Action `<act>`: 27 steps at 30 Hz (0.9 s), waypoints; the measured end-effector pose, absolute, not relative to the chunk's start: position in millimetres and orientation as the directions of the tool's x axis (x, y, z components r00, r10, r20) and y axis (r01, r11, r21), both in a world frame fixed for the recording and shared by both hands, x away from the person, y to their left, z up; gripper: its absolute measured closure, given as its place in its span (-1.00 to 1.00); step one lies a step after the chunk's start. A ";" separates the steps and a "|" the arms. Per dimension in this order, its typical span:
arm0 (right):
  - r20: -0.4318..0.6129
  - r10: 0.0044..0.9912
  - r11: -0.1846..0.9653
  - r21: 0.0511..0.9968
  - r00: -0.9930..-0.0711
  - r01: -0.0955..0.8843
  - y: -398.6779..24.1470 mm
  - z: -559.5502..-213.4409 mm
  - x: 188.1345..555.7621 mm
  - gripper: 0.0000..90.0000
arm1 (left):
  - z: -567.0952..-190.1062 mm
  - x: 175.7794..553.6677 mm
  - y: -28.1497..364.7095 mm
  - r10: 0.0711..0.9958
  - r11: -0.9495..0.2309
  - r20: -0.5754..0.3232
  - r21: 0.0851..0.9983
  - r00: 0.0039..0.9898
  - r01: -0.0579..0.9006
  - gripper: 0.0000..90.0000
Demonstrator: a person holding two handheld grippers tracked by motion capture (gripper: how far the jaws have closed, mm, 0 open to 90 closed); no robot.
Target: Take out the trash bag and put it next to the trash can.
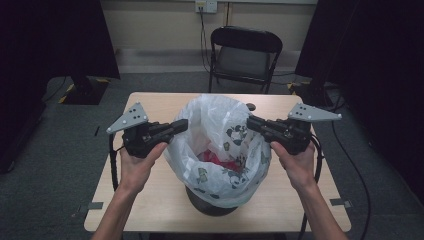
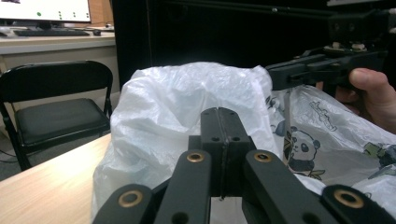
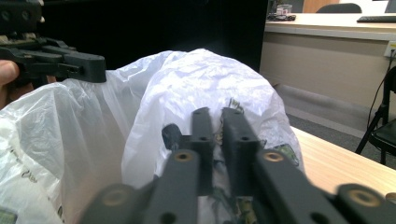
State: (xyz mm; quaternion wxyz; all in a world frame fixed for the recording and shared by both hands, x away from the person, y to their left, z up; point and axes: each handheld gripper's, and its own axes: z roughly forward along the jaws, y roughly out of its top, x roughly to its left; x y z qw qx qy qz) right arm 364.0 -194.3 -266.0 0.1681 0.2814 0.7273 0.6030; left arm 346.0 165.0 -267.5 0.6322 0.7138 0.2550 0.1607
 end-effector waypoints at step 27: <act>0.015 0.398 0.218 0.970 -0.917 0.110 -114.4 -221.7 341.2 1.00 | -209.2 336.6 111.8 0.441 -0.021 -0.036 0.999 0.897 0.050 1.00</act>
